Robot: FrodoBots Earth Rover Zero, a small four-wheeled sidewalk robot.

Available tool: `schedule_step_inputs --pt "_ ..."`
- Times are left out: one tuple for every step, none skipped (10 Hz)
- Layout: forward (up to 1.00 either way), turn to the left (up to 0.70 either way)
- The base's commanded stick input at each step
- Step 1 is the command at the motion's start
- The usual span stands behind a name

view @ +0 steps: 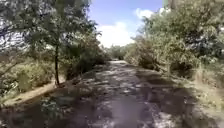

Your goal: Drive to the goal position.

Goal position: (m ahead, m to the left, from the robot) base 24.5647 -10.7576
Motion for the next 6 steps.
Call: schedule_step_inputs --pt "0.85 0.00" --pt "0.85 0.00" --pt "0.85 0.00" --pt "0.85 0.00" --pt "0.85 0.00" --pt "0.85 -0.10"
